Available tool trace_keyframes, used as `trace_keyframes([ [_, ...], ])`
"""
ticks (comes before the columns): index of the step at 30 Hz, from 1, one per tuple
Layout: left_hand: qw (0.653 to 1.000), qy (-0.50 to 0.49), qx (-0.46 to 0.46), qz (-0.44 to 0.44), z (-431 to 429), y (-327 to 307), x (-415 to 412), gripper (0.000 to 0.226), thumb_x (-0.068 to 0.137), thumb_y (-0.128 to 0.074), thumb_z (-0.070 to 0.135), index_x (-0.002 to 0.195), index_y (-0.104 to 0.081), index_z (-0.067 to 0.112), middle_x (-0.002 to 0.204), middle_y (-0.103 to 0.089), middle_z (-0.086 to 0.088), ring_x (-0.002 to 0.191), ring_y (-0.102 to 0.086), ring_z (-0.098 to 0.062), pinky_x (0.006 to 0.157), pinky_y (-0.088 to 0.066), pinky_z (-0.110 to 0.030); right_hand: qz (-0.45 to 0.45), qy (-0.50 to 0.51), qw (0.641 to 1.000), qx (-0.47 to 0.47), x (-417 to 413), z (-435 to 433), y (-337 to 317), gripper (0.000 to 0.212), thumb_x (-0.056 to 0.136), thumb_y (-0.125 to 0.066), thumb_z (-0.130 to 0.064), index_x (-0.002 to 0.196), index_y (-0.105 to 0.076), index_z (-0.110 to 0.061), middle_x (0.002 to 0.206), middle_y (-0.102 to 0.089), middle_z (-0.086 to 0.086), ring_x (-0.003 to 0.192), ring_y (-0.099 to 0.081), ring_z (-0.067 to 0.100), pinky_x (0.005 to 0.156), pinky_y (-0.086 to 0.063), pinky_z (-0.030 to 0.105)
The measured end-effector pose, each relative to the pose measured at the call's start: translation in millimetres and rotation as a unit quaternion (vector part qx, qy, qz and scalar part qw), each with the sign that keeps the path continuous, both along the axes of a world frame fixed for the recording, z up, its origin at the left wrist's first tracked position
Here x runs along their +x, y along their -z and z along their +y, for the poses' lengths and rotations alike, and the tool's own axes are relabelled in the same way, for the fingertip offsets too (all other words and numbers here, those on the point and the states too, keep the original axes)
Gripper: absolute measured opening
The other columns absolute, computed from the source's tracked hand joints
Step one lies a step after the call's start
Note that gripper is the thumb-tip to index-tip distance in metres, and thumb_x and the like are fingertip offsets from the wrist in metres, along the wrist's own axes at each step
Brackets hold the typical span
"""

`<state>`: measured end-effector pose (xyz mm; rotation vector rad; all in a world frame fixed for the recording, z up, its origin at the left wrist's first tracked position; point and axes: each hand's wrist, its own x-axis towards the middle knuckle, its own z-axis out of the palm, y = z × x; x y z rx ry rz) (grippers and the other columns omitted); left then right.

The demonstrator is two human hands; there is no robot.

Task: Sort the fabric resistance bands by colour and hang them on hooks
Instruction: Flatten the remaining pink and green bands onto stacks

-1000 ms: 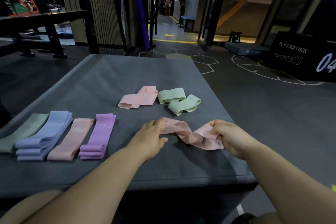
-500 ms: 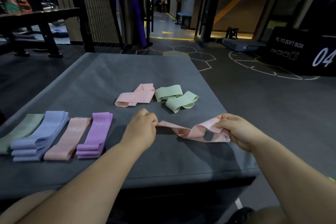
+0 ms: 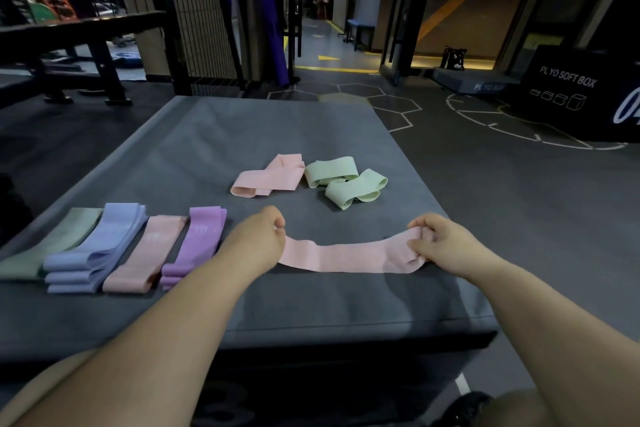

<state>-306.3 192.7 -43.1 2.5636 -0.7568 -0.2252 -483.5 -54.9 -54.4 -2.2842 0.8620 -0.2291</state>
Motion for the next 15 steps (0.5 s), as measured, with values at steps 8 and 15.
trace_keyframes([
  [8, 0.998, 0.046, 0.005, -0.039, 8.6, 15.5, 1.6, 0.031, 0.091, -0.060, 0.038, 0.119, -0.052, 0.027, 0.133, -0.039, 0.004, 0.113, -0.049, -0.018, 0.089, -0.040, -0.029, 0.032, -0.014, 0.991, -0.126, -8.0, -0.1, -1.7, 0.048, 0.085, -0.068, -0.034, 0.131, -0.053, -0.030, 0.126, -0.049, -0.002, 0.111, -0.054, 0.021, 0.100, -0.044, 0.037],
  [15, 0.990, 0.133, 0.052, -0.003, 15.5, 10.6, 7.3, 0.045, 0.065, -0.083, 0.045, 0.097, -0.052, 0.039, 0.112, -0.045, 0.010, 0.111, -0.042, -0.015, 0.094, -0.038, -0.028, 0.019, -0.050, 0.986, -0.158, -17.5, 1.2, -8.8, 0.033, 0.082, -0.074, -0.036, 0.112, -0.066, -0.022, 0.104, -0.055, -0.008, 0.101, -0.054, 0.010, 0.086, -0.036, 0.019],
])
